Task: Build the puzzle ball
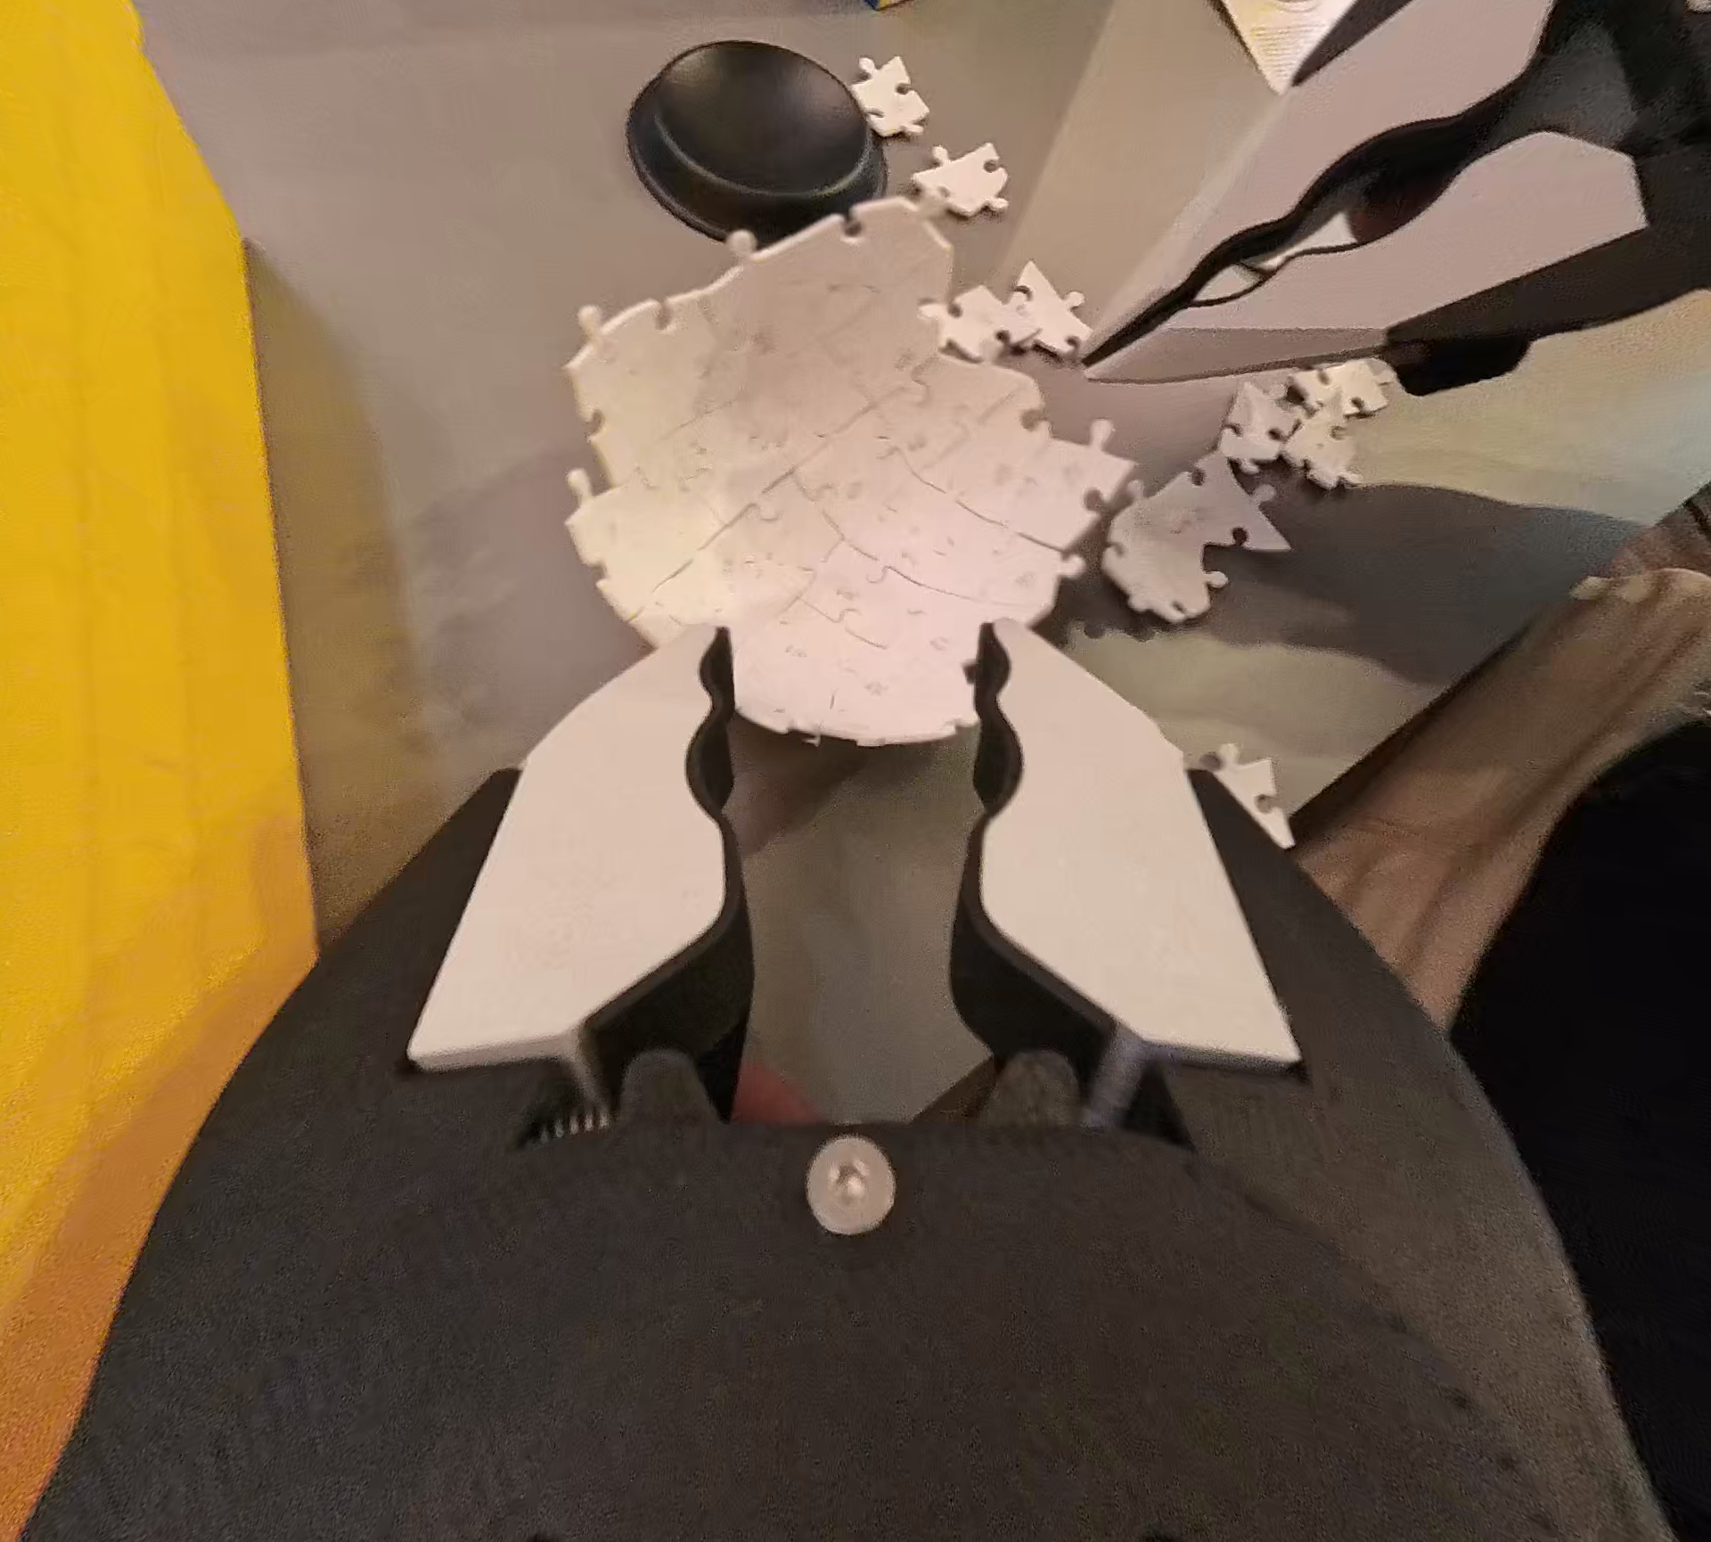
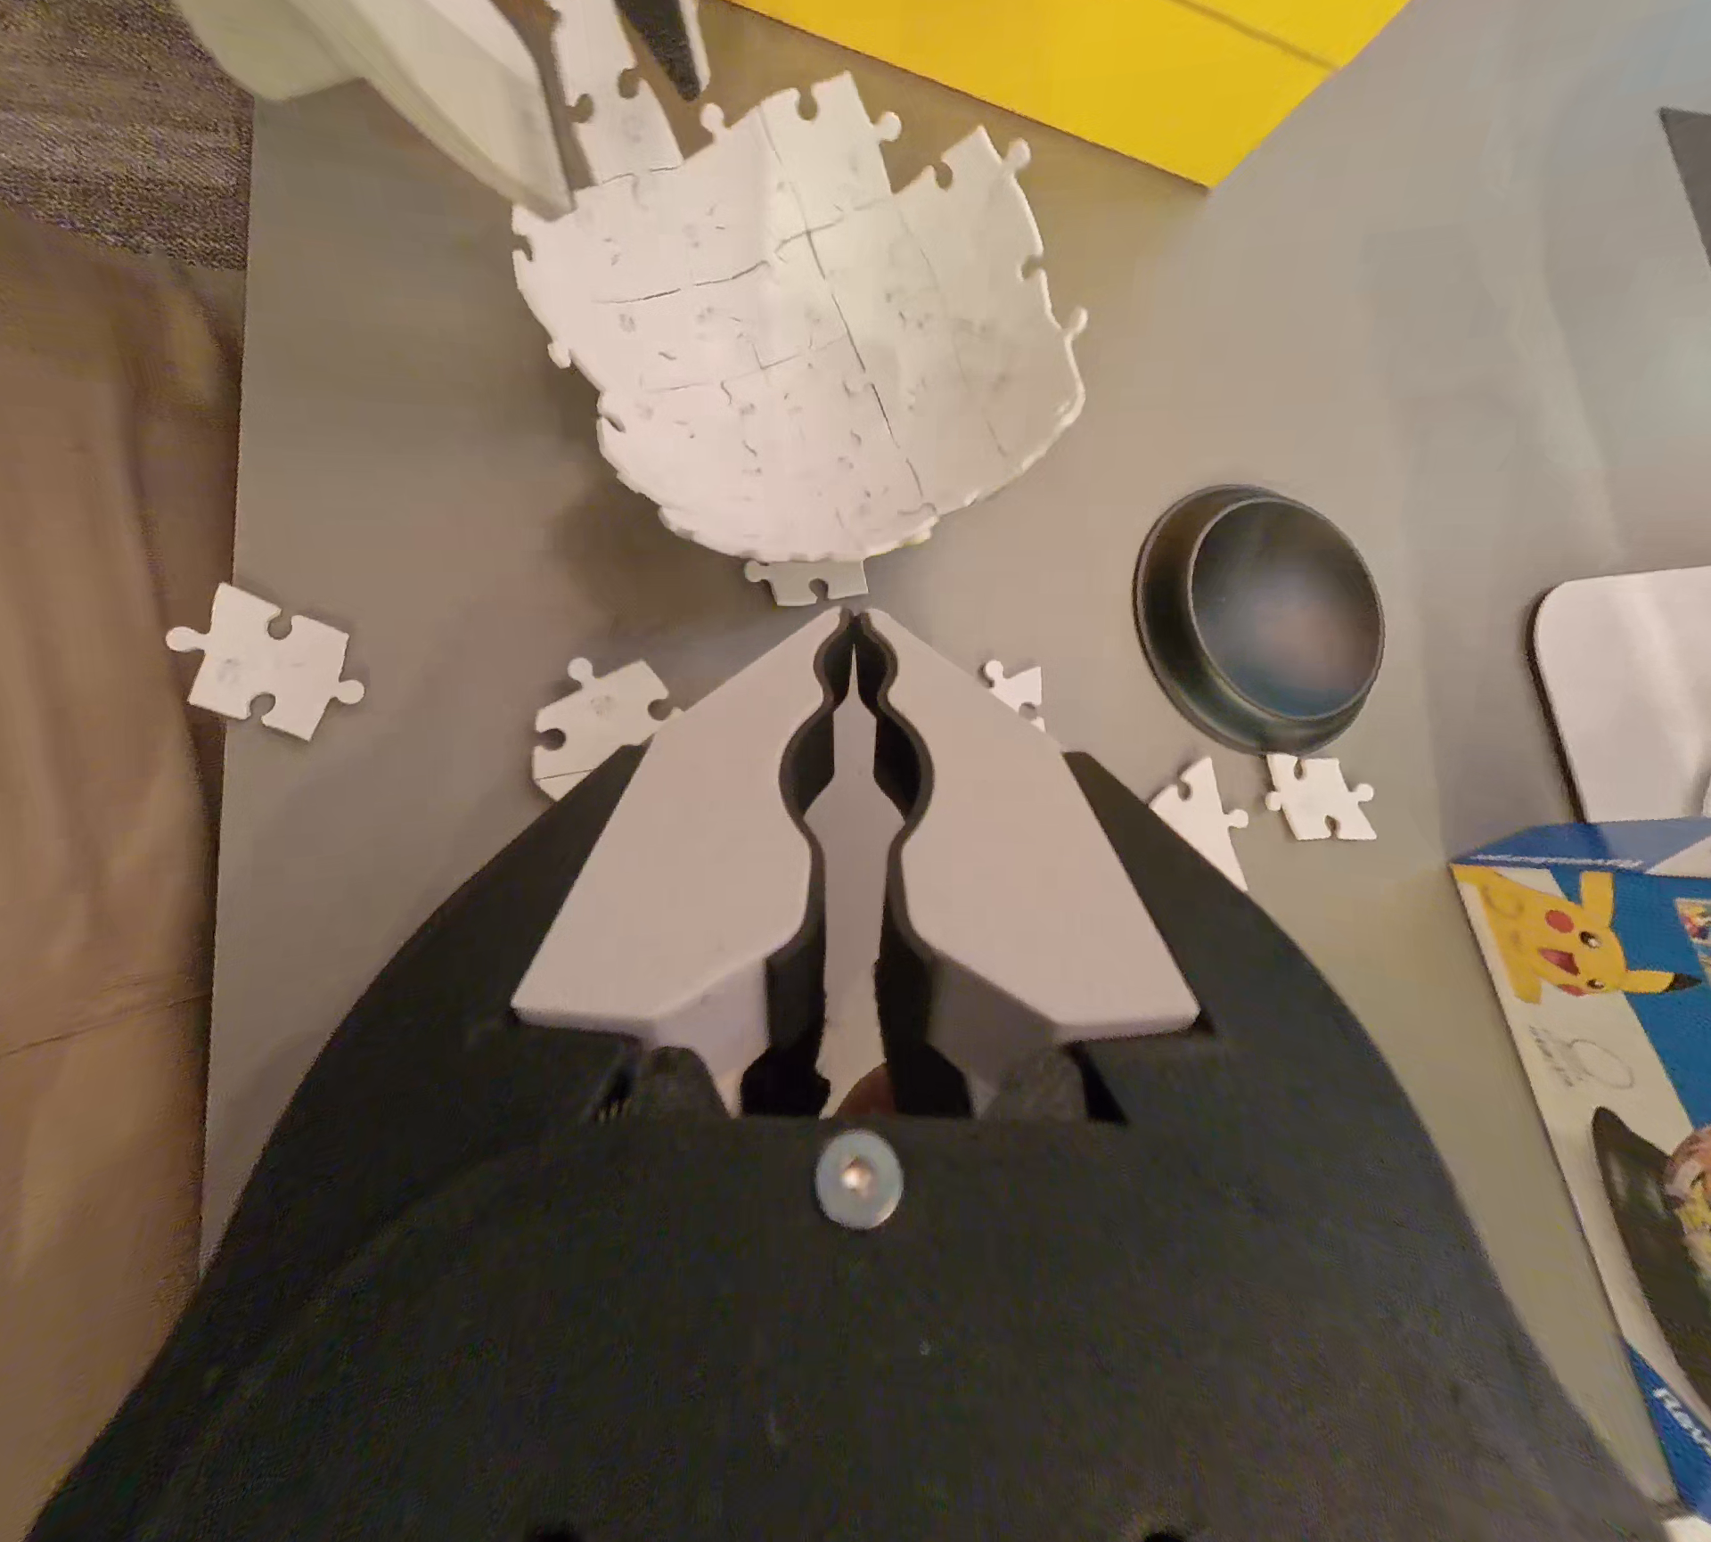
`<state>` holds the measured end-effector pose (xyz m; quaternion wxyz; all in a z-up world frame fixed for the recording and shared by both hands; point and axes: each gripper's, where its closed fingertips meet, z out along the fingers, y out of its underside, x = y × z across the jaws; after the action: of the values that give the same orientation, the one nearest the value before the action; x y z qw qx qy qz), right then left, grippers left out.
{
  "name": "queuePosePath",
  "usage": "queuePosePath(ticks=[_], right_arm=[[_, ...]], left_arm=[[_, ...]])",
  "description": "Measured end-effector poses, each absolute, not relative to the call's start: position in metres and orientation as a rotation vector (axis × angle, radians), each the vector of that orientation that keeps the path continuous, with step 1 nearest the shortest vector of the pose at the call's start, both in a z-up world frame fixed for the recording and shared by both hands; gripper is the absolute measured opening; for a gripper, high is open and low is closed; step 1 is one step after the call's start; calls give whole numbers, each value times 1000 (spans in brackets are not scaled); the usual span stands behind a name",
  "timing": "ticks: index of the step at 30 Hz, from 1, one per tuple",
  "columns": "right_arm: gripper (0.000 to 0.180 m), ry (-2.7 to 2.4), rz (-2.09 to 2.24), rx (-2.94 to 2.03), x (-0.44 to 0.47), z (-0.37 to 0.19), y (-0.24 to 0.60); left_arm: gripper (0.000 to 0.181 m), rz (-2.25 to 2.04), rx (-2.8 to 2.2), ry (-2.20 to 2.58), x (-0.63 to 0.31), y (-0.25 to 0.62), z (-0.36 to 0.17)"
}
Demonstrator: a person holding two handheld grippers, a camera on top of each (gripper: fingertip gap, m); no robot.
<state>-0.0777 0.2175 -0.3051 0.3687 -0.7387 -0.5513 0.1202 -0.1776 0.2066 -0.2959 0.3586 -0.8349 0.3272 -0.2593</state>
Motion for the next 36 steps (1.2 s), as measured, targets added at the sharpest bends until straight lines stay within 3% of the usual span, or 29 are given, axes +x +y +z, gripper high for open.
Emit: queuePosePath(ticks=[1,13,24,30,36], right_arm=[[0,-1410,309,-1903,-76,-306,218],[4,-1362,376,-1955,-62,-305,211],[8,-1341,399,-1965,-70,-308,211],[10,-1319,423,-1960,-76,-305,216],[10,-1314,422,-1965,-76,-308,216]], left_arm=[[50,-686,-2159,846,-175,203,-297],[53,-759,-2073,1045,-150,167,-295],[51,-563,-1941,904,-179,208,-268],[68,-472,-2124,741,-201,242,-293],[61,-542,-2241,661,-194,251,-314]])
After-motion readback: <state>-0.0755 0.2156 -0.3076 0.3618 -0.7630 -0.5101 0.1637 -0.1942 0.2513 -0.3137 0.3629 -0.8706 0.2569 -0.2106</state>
